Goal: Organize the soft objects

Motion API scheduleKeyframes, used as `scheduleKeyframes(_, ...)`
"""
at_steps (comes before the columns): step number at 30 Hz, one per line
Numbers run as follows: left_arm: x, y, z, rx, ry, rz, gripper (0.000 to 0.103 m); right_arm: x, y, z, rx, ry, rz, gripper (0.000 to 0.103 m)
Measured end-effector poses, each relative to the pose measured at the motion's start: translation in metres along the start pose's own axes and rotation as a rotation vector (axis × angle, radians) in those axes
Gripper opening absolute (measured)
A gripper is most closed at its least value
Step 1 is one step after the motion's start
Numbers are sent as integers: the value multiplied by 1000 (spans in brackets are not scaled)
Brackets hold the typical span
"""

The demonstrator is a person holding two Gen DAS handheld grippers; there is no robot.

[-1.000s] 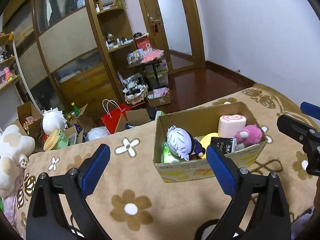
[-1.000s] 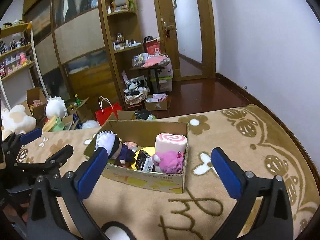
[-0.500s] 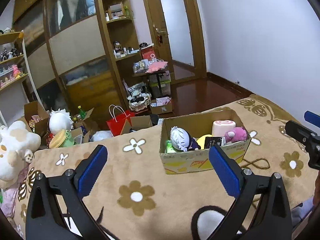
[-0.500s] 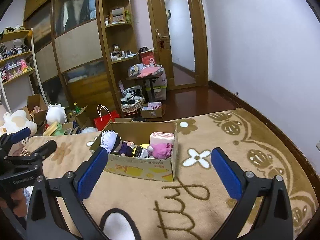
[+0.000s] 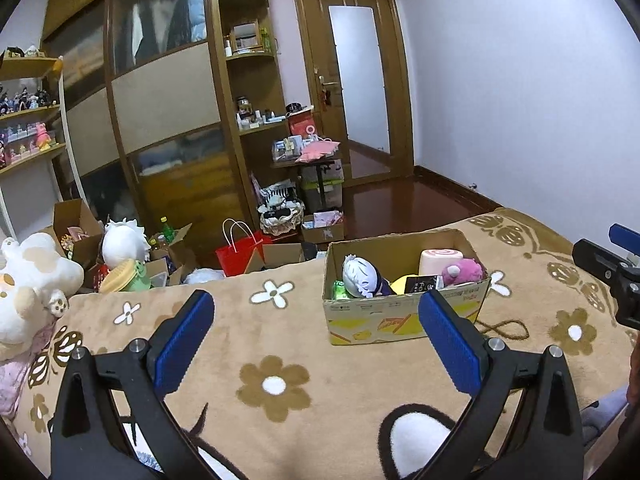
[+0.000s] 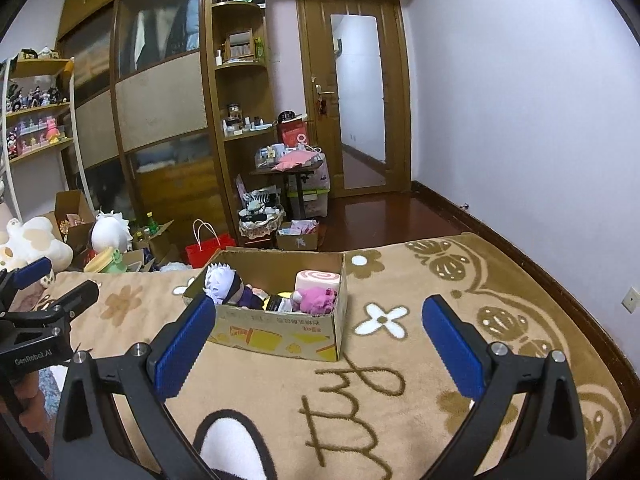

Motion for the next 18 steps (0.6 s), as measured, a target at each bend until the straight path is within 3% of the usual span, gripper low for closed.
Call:
scheduleKeyframes(6, 12, -1, 11, 16, -28, -1, 101, -5, -3, 5, -50, 0, 30, 103)
scheduleKeyframes(18, 17, 3, 15, 27, -18, -5, 101, 4, 8, 13, -10, -31, 31, 103)
Point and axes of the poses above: each gripper's, at about its wrist camera, not at the fingertips, and x roughly the way its jaws point, y to its right, z to its underside, the point moved 6 cm from there along x, roughly the way its jaws point, and after that the axes turned 5 degrees about y, right-handed, at the moved point
